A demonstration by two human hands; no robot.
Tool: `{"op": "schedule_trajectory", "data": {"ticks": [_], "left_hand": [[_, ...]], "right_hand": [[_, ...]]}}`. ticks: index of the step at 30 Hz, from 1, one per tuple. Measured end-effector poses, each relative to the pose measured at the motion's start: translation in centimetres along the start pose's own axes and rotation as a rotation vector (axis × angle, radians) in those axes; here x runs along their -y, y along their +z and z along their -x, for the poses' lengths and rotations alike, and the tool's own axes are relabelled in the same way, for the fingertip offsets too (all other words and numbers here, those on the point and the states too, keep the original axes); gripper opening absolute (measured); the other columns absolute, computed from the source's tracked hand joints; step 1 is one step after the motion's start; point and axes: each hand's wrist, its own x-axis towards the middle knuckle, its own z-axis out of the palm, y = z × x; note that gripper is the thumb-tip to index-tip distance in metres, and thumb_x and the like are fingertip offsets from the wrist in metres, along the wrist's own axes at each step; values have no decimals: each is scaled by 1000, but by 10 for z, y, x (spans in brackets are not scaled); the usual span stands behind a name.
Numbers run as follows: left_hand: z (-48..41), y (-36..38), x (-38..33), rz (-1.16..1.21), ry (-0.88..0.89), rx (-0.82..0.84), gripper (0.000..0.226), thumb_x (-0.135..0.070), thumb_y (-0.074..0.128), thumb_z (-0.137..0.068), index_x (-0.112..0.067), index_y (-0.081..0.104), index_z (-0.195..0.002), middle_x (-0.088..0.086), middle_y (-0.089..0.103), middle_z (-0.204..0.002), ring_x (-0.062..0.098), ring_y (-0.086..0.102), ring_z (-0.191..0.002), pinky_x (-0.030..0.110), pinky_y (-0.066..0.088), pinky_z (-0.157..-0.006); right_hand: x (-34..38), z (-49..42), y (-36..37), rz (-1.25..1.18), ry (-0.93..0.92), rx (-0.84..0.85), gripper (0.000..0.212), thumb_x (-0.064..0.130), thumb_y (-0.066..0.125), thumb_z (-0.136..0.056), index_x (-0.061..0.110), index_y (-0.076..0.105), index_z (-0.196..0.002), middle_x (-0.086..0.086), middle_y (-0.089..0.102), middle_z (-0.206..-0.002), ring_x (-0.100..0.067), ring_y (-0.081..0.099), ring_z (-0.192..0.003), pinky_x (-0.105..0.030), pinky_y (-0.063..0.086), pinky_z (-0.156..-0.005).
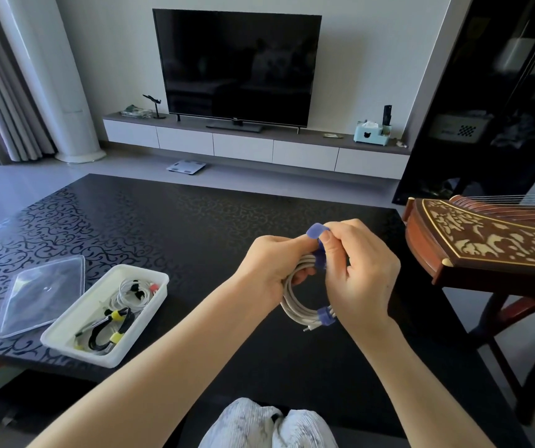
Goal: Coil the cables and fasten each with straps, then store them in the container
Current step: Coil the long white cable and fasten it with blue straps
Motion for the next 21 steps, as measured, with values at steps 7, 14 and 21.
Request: {"op": "schedule_trajectory", "data": {"ticks": [7, 14, 21], "left_hand": [[-6, 5, 27, 87, -355, 60, 17, -16, 64, -84, -8, 64, -69, 3, 59, -52, 12, 52, -44, 25, 45, -52], [-4, 1, 39, 40, -245, 93, 17, -18, 59, -90, -8, 69, -82, 0, 62, -55, 6, 56, -45, 20, 47, -51], [10, -7, 45, -516, 392, 180, 19, -31, 48, -97, -25, 61, -84, -8, 61, -68, -5, 55, -58, 9, 42, -57]], "right_hand": [[-13, 29, 5, 120, 3, 91, 14, 9, 47, -99, 18, 59, -98, -2, 57, -68, -15, 51, -45, -31, 42, -35], [-19, 39, 11, 38, 247, 204, 31, 18, 41, -98, 8, 65, -81, 0, 53, -60, -12, 51, -50, -29, 48, -48], [-21, 26, 5, -17, 422, 193, 29, 4, 53, -94, 7, 54, -65, 8, 44, -53, -7, 44, -45, -11, 37, -48]]}}
